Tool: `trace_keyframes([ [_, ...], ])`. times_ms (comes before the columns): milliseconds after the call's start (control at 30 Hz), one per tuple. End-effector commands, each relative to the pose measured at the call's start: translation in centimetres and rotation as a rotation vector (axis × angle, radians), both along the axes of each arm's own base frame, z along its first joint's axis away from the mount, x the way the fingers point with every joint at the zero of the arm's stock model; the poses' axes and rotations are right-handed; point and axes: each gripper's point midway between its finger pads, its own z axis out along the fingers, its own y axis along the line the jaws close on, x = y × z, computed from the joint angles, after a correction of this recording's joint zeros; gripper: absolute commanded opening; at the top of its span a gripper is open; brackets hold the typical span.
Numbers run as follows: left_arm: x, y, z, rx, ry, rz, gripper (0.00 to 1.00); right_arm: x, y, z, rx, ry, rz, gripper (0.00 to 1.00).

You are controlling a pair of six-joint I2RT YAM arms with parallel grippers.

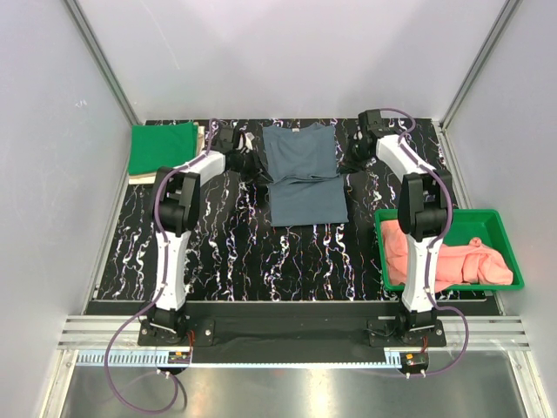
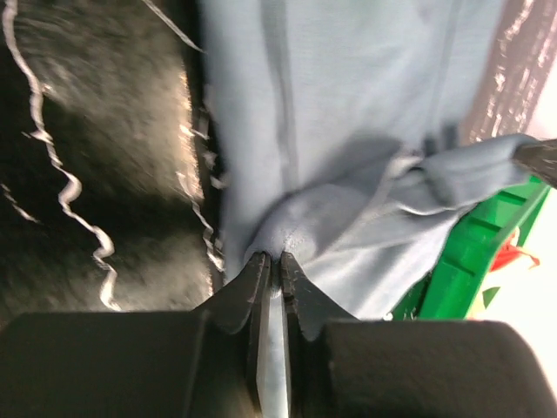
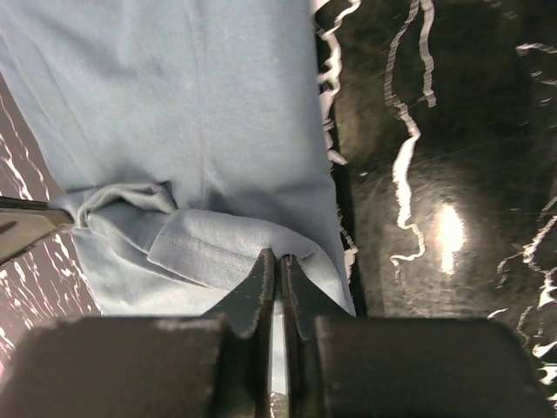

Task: Fold and stack the t-shirts
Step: Fold the tshirt

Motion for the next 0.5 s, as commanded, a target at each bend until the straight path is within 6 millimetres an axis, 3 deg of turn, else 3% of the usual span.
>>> trace_keyframes([
  [0,2.2,0.5,1.0,-0.002,-0.051,0.030,0.14,2.0,-1.0,0.5,0.003,-0.051,-0.029,0.16],
  [67,2.4,0.6,0.8,-0.004,-0.047,0.031,0.15,2.4,-0.9,0.4,0.009,-0.058,-0.019,0.24],
  [233,3.0,1.6,1.9,0.008,-0.074,0.056,0.22,3.6,-1.7,1.2,0.030,-0.078,-0.033,0.32],
  [267,2.9,1.7,2.2,0.005,-0.075,0.057,0.31,3.5,-1.9,1.7,0.027,-0.079,-0.040,0.33],
  [333,3.0,1.7,3.5,-0.007,-0.104,0.043,0.35,3.0,-2.4,2.2,0.009,-0.080,-0.057,0.35],
  [467,2.3,1.7,5.3,-0.010,-0.139,0.018,0.36,1.5,-2.7,3.0,0.006,-0.074,-0.071,0.38],
])
